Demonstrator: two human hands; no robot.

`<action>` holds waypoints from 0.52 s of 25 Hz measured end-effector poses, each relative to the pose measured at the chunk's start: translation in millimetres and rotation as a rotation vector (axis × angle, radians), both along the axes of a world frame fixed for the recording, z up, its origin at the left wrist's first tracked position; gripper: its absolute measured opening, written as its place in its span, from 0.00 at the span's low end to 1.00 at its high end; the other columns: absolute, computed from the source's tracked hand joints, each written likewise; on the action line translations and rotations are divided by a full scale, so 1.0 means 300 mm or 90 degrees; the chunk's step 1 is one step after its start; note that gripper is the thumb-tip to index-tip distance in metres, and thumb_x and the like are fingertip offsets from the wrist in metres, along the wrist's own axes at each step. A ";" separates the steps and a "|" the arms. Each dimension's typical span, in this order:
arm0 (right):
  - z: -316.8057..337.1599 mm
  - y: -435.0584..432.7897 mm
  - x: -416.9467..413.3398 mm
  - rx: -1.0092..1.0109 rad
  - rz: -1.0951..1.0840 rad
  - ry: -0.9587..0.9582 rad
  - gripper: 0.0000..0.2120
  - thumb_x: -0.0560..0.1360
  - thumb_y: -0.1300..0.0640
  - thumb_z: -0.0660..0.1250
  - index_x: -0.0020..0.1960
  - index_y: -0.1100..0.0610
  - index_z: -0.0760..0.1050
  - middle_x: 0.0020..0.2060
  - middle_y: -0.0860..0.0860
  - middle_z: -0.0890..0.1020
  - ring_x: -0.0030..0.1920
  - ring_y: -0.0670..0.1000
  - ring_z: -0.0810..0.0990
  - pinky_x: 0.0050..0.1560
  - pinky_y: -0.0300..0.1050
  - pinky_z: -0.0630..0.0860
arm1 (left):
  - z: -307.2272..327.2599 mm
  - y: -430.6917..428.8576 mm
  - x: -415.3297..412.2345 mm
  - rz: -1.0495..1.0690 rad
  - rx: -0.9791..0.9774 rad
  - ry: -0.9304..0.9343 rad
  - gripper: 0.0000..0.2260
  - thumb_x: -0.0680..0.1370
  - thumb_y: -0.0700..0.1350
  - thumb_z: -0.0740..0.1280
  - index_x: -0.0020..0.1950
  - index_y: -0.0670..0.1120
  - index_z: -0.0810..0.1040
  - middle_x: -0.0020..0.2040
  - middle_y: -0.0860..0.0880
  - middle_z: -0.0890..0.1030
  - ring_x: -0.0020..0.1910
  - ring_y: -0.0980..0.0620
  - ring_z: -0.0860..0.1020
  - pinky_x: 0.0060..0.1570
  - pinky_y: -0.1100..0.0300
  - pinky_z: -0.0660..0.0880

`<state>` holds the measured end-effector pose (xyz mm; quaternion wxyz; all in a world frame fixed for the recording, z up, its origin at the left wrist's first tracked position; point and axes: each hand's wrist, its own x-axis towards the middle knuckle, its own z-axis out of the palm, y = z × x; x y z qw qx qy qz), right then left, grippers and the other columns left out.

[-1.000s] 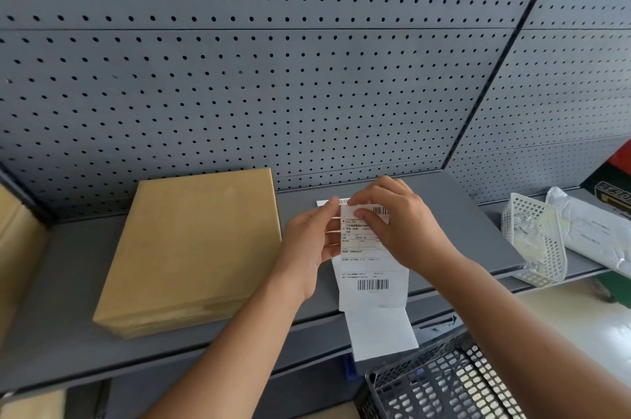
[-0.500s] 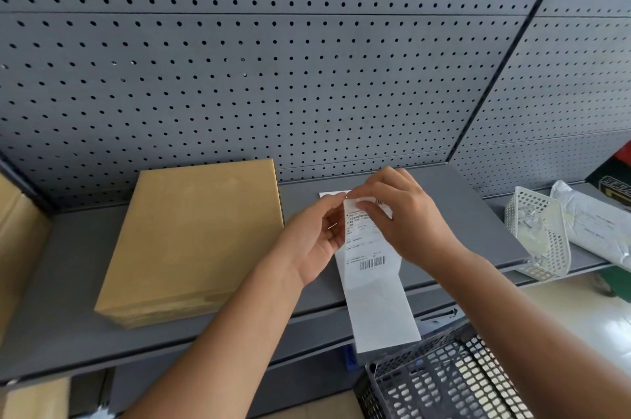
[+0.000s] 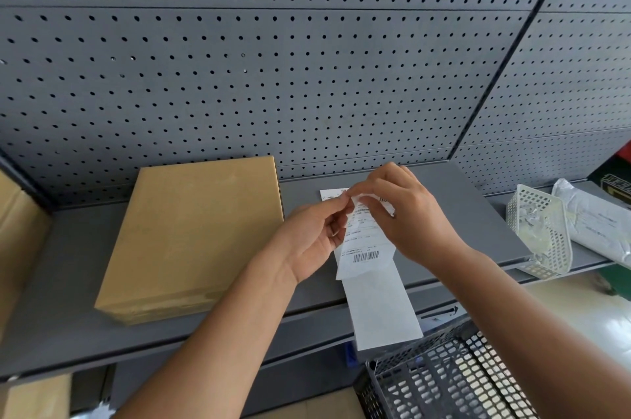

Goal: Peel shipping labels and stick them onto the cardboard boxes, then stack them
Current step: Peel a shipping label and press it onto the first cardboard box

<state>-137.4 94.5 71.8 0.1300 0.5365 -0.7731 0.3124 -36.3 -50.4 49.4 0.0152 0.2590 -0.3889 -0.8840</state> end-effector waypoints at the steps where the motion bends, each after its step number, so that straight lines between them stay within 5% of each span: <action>1: 0.002 0.000 0.000 0.006 0.002 -0.003 0.12 0.76 0.66 0.71 0.55 0.53 0.84 0.45 0.50 0.77 0.45 0.54 0.77 0.44 0.53 0.78 | 0.001 0.001 0.000 0.004 -0.010 0.002 0.05 0.80 0.40 0.69 0.53 0.41 0.83 0.43 0.47 0.81 0.44 0.52 0.74 0.52 0.56 0.69; 6: 0.026 0.000 -0.001 0.026 0.011 -0.043 0.10 0.76 0.64 0.71 0.52 0.51 0.83 0.46 0.47 0.77 0.45 0.52 0.79 0.41 0.55 0.79 | 0.007 0.015 -0.005 0.043 -0.073 0.001 0.04 0.79 0.40 0.70 0.47 0.42 0.83 0.41 0.48 0.81 0.50 0.48 0.72 0.54 0.54 0.69; 13: 0.058 0.002 0.006 0.067 0.036 0.007 0.04 0.76 0.62 0.70 0.48 0.54 0.79 0.49 0.47 0.79 0.49 0.53 0.79 0.43 0.54 0.80 | 0.016 0.014 -0.018 0.064 -0.134 -0.037 0.05 0.78 0.43 0.71 0.43 0.44 0.83 0.35 0.52 0.81 0.42 0.50 0.75 0.48 0.56 0.71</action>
